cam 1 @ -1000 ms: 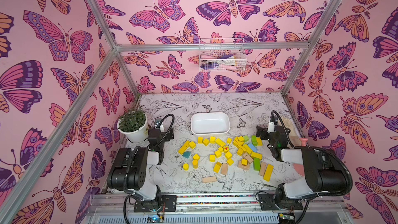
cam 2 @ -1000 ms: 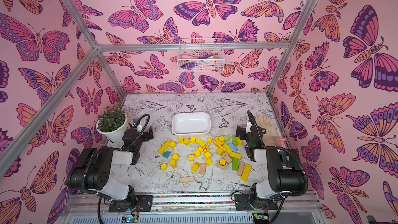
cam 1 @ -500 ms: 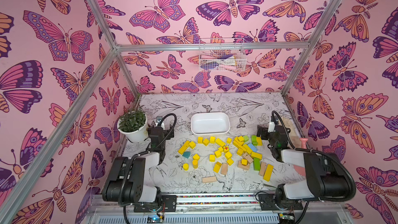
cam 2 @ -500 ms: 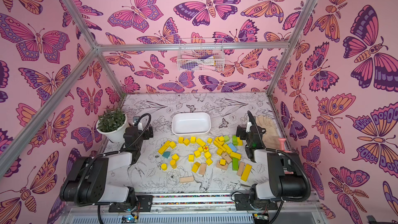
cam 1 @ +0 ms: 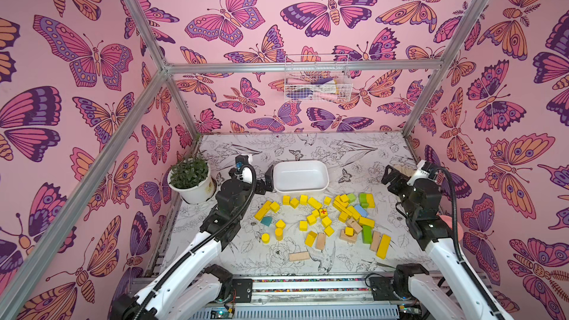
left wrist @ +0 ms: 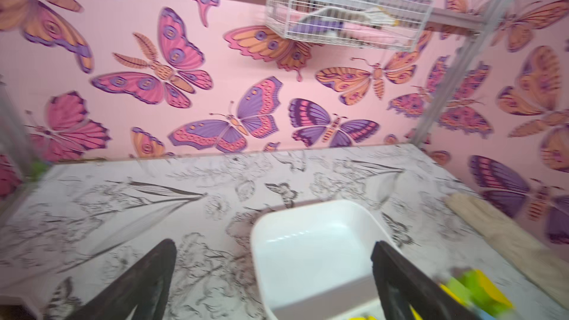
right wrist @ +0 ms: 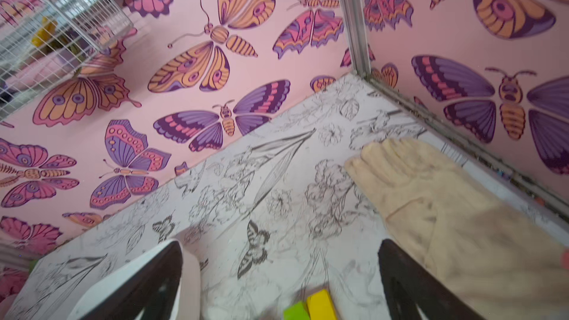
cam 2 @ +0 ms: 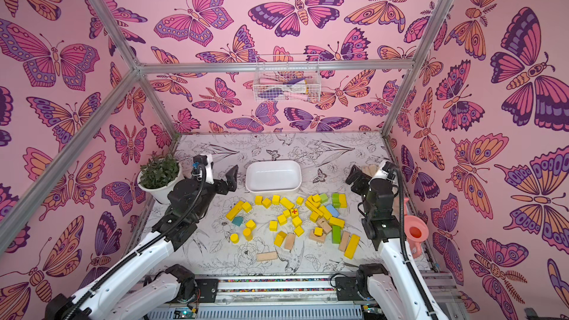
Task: Pick out the yellow building blocks
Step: Pick up the building block from the center of the board.
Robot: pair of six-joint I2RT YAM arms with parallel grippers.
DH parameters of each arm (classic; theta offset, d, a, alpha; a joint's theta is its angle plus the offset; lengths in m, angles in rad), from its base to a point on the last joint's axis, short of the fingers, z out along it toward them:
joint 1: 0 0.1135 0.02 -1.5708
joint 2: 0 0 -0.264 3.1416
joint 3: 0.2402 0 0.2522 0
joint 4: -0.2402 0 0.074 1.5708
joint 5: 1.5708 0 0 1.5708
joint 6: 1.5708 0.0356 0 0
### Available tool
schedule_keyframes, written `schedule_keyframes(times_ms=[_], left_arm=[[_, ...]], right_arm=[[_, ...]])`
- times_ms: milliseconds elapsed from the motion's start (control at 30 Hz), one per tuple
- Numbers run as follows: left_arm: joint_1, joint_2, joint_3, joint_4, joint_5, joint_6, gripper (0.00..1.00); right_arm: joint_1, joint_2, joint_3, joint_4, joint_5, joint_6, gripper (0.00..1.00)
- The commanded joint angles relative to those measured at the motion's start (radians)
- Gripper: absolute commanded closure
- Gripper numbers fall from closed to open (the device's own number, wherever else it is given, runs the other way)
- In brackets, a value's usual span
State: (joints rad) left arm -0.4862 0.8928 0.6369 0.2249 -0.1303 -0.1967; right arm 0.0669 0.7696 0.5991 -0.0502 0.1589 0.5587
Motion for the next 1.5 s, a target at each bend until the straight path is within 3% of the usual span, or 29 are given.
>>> schedule_keyframes(times_ms=[0,133,233,333,700,900,1133,1467], left_arm=[[-0.048,-0.023,-0.007,-0.19,0.116,-0.138,0.0],[-0.101,-0.027,-0.037,-0.237,0.132,-0.152,0.0],[-0.134,-0.026,-0.068,-0.227,0.184,-0.143,0.0],[-0.156,-0.041,-0.107,-0.214,0.153,-0.151,0.0],[-0.156,-0.056,-0.128,-0.283,-0.015,-0.279,0.0],[-0.148,-0.08,-0.182,-0.253,-0.012,-0.324,0.0],[-0.123,-0.174,-0.268,-0.185,0.003,-0.36,0.0],[-0.1,-0.225,-0.298,-0.161,0.01,-0.366,0.0]], right_arm=[[0.001,0.026,0.106,-0.297,-0.132,0.066,0.01],[0.004,0.134,0.193,-0.497,-0.32,0.031,0.01],[0.012,0.168,0.203,-0.591,-0.391,0.016,0.01],[0.022,0.188,0.194,-0.65,-0.433,-0.002,0.01],[0.081,0.254,0.151,-0.817,-0.304,0.04,0.02],[0.08,0.306,0.097,-0.748,-0.341,0.072,0.17],[0.081,0.462,0.153,-0.72,-0.333,0.026,0.24],[0.08,0.544,0.174,-0.7,-0.277,0.018,0.22]])
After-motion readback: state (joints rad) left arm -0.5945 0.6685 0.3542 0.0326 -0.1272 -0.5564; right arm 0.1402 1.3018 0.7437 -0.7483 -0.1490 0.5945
